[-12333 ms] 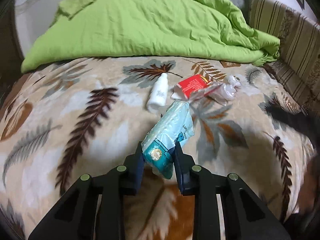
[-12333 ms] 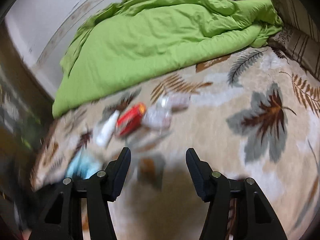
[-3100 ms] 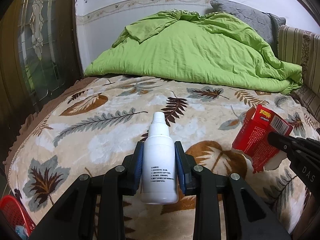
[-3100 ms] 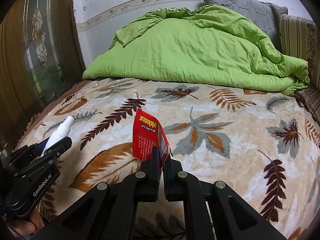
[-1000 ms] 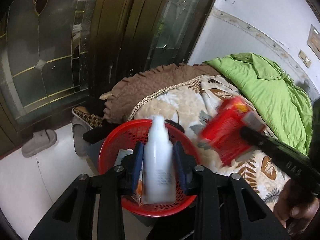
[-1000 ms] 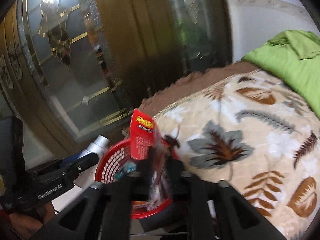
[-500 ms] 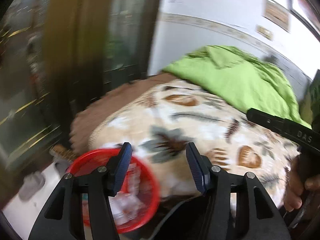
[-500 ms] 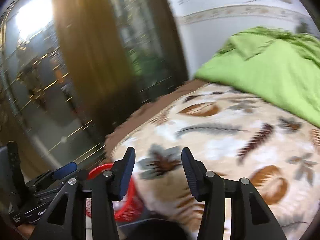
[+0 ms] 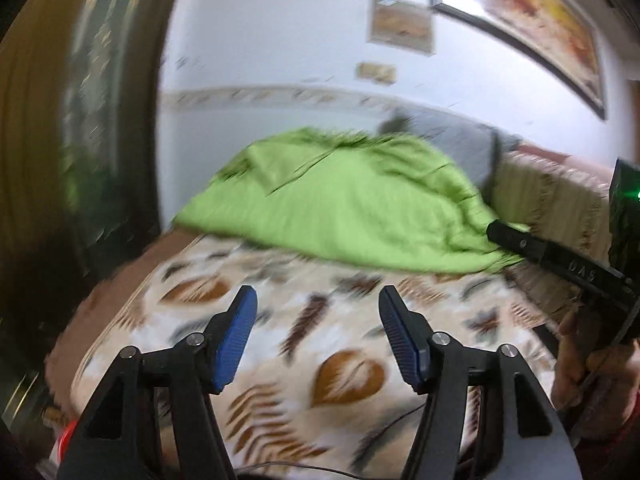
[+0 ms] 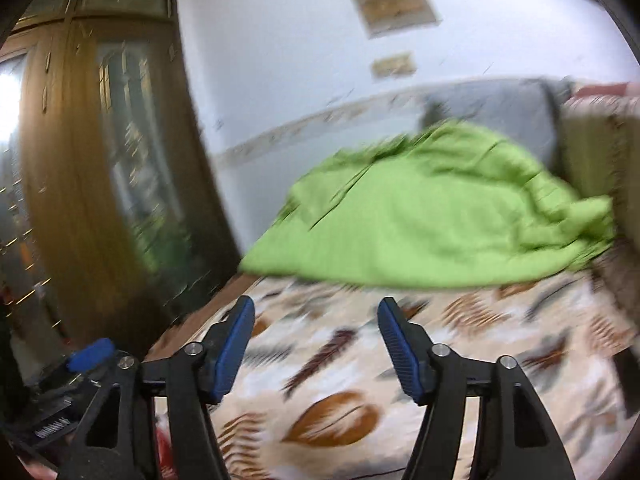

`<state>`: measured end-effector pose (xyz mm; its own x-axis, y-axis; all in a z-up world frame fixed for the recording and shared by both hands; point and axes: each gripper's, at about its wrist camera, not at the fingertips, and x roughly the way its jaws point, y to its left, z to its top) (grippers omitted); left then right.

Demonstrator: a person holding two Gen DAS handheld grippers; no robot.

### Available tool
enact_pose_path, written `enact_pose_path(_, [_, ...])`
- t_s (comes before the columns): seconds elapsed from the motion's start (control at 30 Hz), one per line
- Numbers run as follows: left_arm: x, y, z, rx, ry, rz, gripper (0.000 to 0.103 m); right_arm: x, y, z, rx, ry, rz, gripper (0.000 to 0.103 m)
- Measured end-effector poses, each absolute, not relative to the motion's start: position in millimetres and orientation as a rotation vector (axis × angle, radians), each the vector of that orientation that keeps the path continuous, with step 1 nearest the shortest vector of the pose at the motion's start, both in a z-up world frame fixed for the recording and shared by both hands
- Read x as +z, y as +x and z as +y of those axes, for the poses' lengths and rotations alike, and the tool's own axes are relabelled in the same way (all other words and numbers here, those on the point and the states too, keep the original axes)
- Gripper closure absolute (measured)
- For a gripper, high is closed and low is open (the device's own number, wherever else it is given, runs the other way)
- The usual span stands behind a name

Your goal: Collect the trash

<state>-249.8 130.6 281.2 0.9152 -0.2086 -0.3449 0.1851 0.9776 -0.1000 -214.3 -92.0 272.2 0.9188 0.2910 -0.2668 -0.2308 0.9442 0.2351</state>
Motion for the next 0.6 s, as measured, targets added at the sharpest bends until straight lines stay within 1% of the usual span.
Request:
enact_pose_path(0.03, [288.1, -252.5, 123.8, -0.216, -0.066, 0.345, 0.032, 278.6, -221.5, -101.7, 0.252, 0.191, 0.284, 0.033])
enact_pose_path(0.07, [293.4, -256.4, 118.7, -0.218, -0.064, 0.325, 0.027, 283.2, -227.9, -107.1, 0.245, 0.183, 0.265, 0.032])
enact_pose_path(0.1, [296.7, -262.1, 114.8, -0.206, -0.059, 0.304, 0.024, 285.6, -235.1, -112.5, 0.241, 0.176, 0.250, 0.030])
enact_pose_path(0.23, [286.6, -286.8, 124.5, -0.135, -0.070, 0.305, 0.023, 278.1, -255.5, -100.9, 0.279, 0.137, 0.240, 0.026])
enact_pose_path(0.27, [283.4, -291.8, 129.2, -0.117, -0.068, 0.305, 0.022, 271.7, -260.6, -87.7, 0.306, 0.107, 0.252, 0.025])
enact_pose_path(0.3, [276.9, -299.4, 136.4, -0.085, -0.057, 0.309, 0.017, 266.4, -264.6, -79.2, 0.321, 0.088, 0.264, 0.022])
enact_pose_path(0.37, [261.7, -314.9, 153.4, -0.015, -0.038, 0.326, 0.015, 250.1, -273.3, -51.2, 0.376, 0.015, 0.300, 0.020])
enact_pose_path(0.5, [222.4, -342.6, 196.7, 0.123, -0.060, 0.383, 0.012, 215.8, -290.0, -3.0, 0.424, -0.119, 0.333, 0.015])
enact_pose_path(0.6, [182.7, -355.7, 231.2, 0.283, -0.101, 0.487, 0.012, 185.8, -290.1, 27.3, 0.438, -0.174, 0.403, 0.014])
